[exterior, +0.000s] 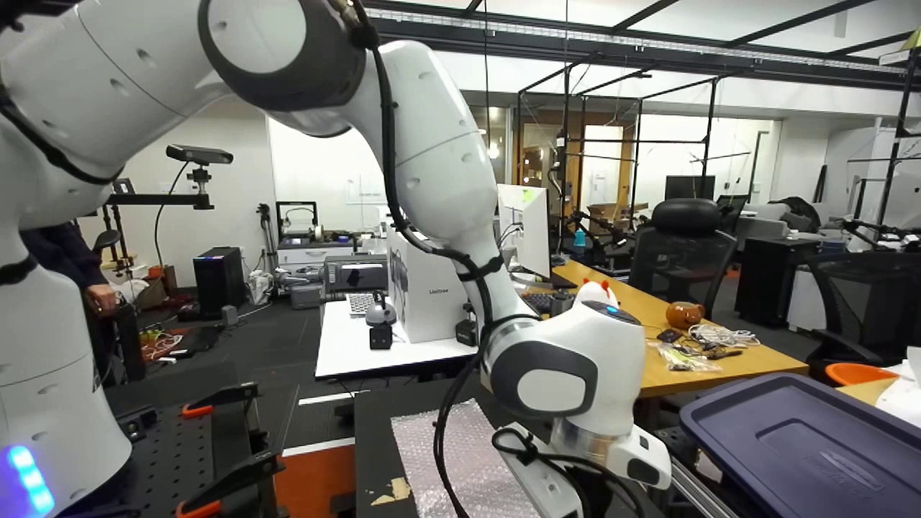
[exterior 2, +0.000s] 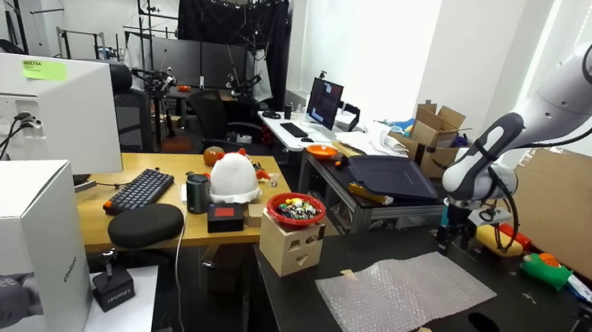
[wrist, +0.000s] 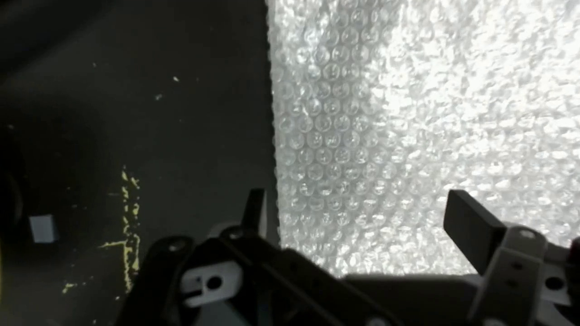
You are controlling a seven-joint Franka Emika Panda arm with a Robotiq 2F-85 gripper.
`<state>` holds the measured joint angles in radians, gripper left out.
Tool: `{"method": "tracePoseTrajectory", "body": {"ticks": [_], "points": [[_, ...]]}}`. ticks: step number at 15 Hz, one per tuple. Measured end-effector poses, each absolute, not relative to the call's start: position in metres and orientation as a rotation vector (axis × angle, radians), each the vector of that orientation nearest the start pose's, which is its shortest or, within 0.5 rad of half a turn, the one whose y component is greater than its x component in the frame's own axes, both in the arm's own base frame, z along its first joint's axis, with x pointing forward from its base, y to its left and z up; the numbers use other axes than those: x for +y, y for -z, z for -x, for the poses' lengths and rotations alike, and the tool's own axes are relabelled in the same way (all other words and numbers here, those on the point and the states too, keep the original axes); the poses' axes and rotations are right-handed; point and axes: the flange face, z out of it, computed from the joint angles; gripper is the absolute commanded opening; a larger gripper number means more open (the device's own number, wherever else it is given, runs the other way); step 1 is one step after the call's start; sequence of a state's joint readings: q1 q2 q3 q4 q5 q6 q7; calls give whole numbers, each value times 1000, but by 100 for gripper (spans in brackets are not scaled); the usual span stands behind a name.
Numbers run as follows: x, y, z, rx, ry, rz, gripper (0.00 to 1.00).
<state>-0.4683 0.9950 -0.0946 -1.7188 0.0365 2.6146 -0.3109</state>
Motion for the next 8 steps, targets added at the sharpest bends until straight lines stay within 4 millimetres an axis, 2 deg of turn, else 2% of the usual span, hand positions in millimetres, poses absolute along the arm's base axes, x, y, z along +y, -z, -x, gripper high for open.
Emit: {"method": "tracePoseTrajectory", "body": {"ticks": [4,8], "points": [[-348,30,-533,322,-198,3090,100],[-354,53,-527,301,-244,3053,100]]}}
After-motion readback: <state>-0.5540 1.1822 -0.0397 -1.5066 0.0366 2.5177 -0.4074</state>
